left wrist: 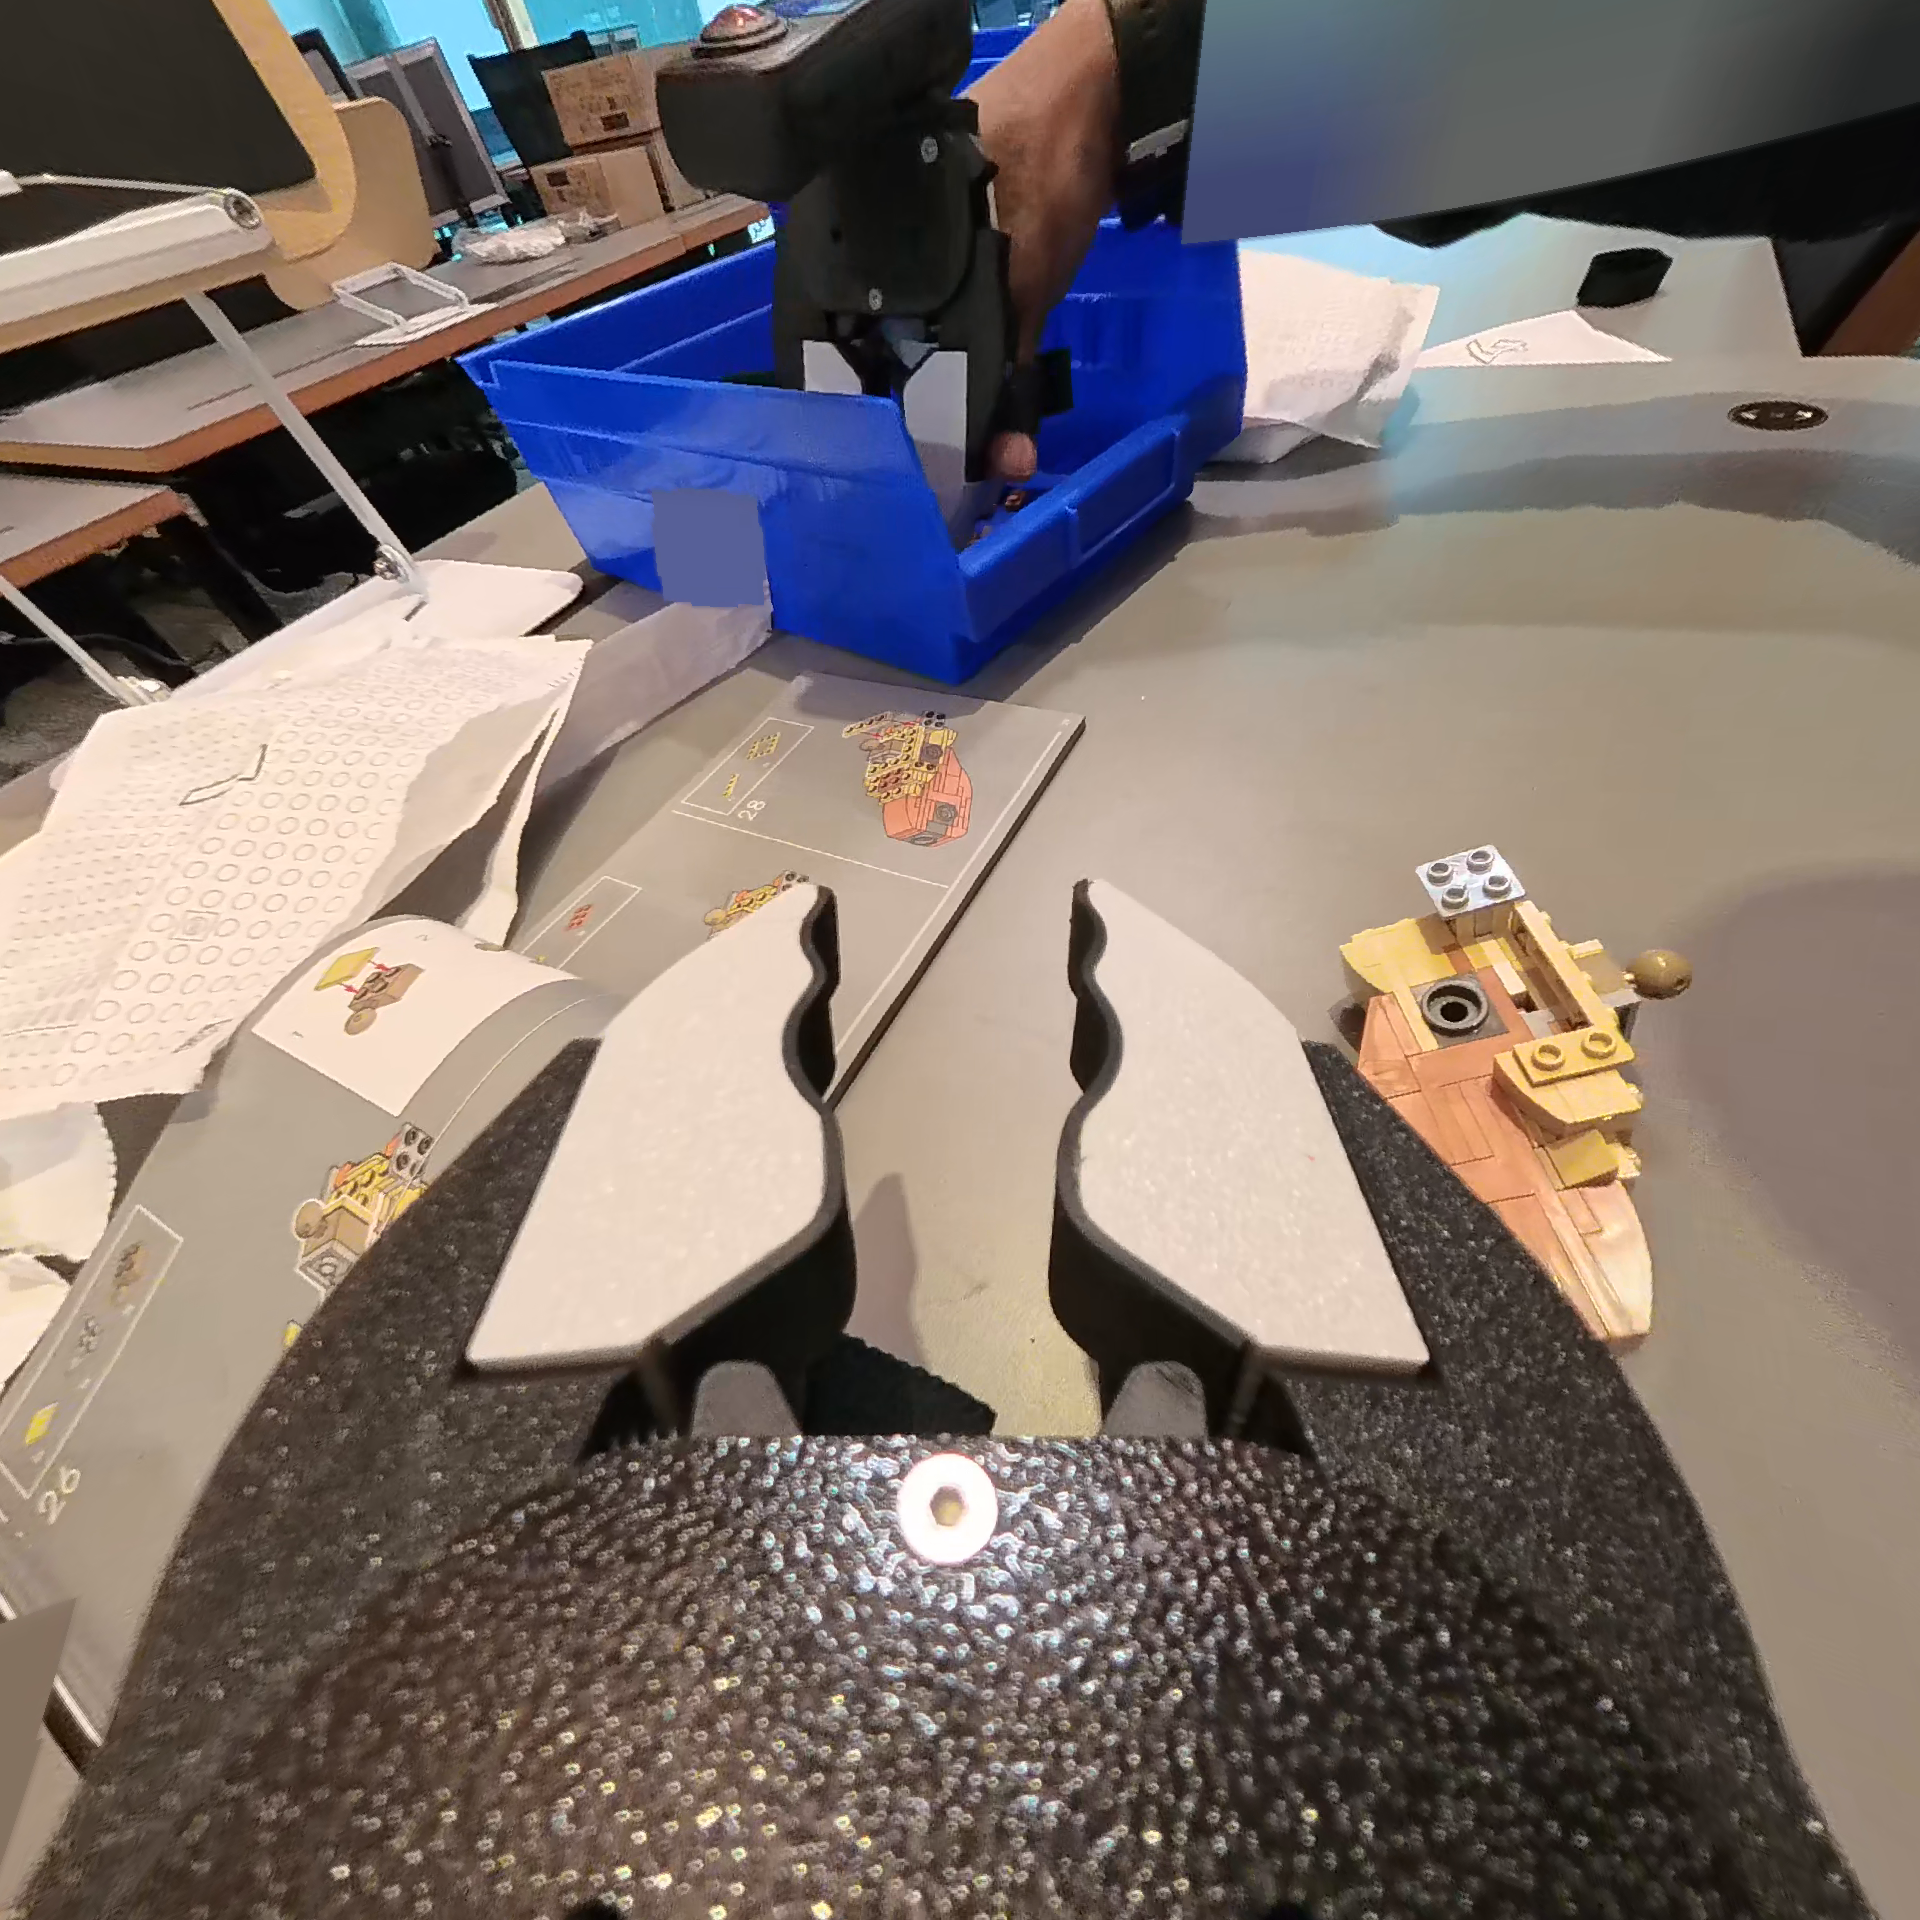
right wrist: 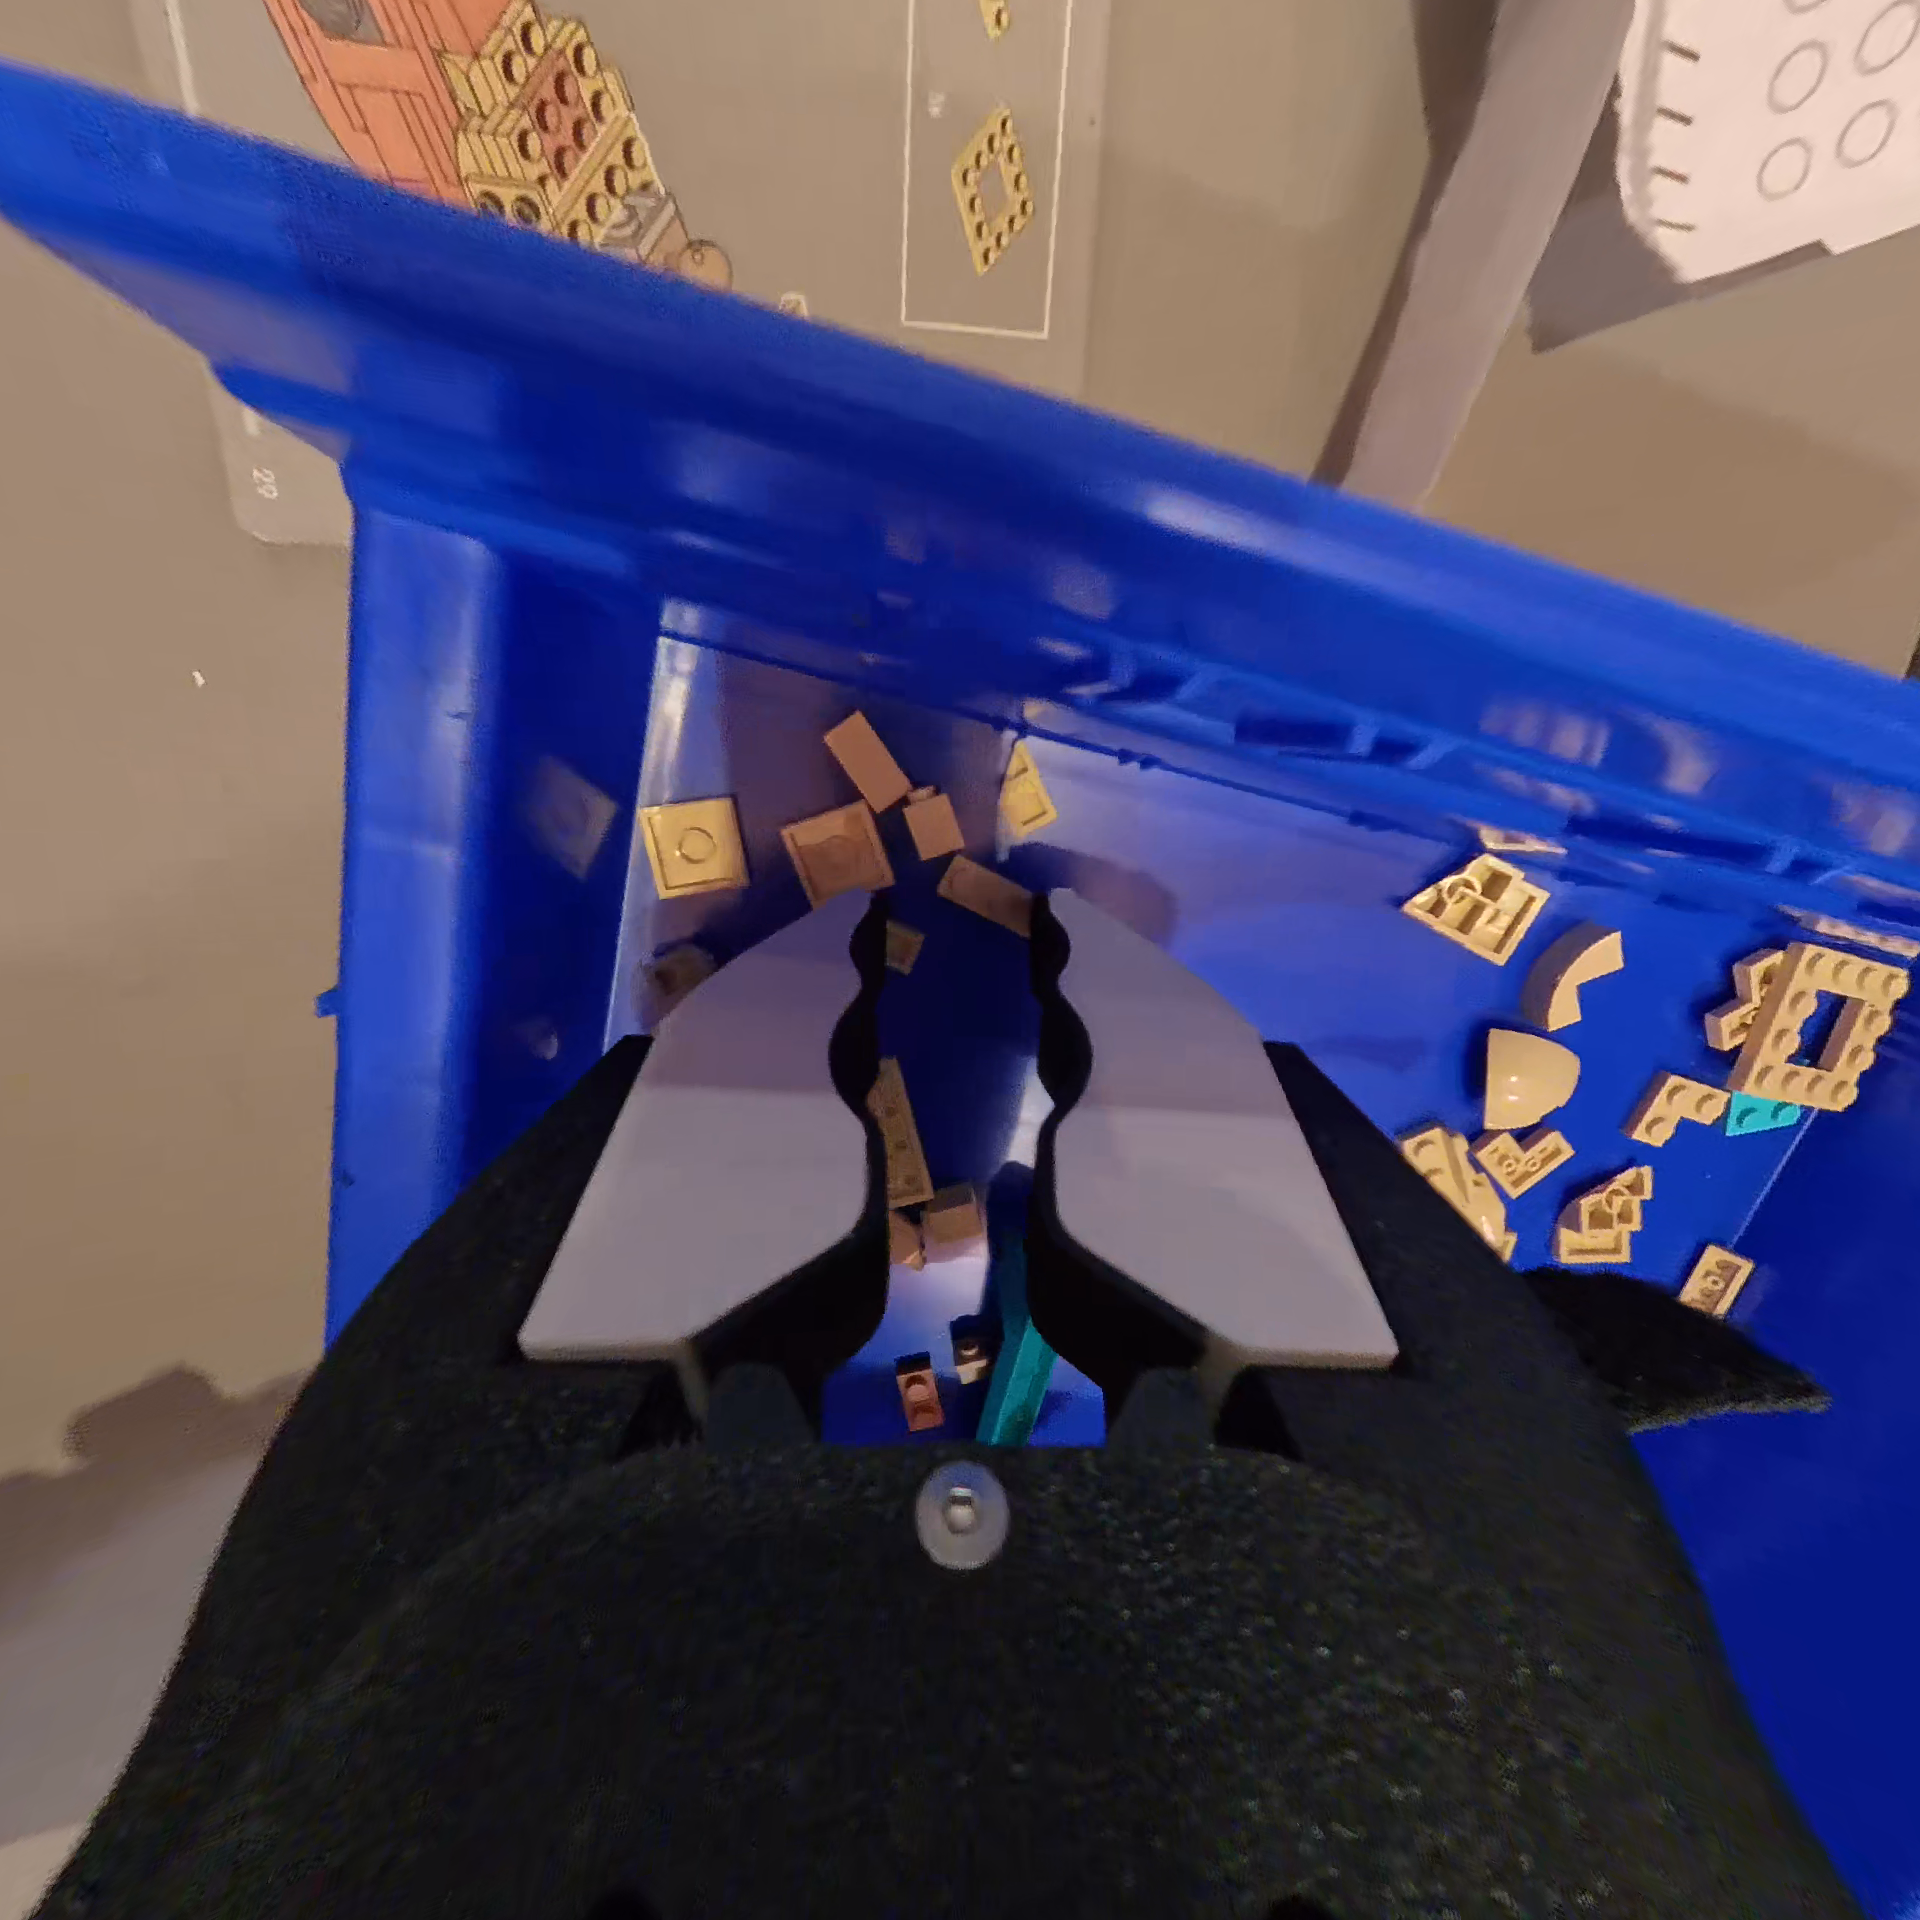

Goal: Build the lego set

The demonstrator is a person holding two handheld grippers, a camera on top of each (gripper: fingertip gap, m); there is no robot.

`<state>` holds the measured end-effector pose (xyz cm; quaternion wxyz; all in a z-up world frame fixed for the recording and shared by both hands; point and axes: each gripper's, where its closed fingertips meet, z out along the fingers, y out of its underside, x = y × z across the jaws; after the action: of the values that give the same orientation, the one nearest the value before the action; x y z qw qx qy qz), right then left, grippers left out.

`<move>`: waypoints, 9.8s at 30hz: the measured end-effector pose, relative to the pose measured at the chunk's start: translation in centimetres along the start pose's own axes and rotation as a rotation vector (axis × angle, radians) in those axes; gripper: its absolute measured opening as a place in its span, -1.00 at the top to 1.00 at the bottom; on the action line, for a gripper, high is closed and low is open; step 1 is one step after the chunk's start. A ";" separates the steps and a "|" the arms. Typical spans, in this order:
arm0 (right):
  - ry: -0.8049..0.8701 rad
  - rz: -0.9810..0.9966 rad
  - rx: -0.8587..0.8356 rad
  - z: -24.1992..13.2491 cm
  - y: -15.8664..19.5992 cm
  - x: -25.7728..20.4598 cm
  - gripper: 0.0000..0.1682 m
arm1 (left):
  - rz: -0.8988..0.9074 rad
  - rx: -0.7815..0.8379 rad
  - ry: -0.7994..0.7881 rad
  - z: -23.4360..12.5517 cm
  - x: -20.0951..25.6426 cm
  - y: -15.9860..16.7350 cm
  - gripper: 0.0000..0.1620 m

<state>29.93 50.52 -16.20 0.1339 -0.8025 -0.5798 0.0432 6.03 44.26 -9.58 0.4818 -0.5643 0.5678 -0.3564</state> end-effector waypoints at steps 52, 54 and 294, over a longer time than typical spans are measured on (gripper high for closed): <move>0.054 0.198 0.044 -0.5 0.7 1.8 0.80 | 0.042 -0.047 -0.024 -0.4 0.7 0.3 0.49; 0.058 0.175 0.036 -0.5 0.8 1.6 0.76 | 0.043 -0.047 -0.022 -0.4 0.7 0.3 0.49; 0.223 0.404 0.817 -2.3 -16.5 -21.6 0.91 | -0.100 -0.404 -0.063 -2.7 6.6 4.1 0.79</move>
<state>8.25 34.62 -11.46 0.4892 -0.7807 -0.3296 0.2065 2.92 37.81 -13.62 0.3578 -0.6880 0.5836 -0.2409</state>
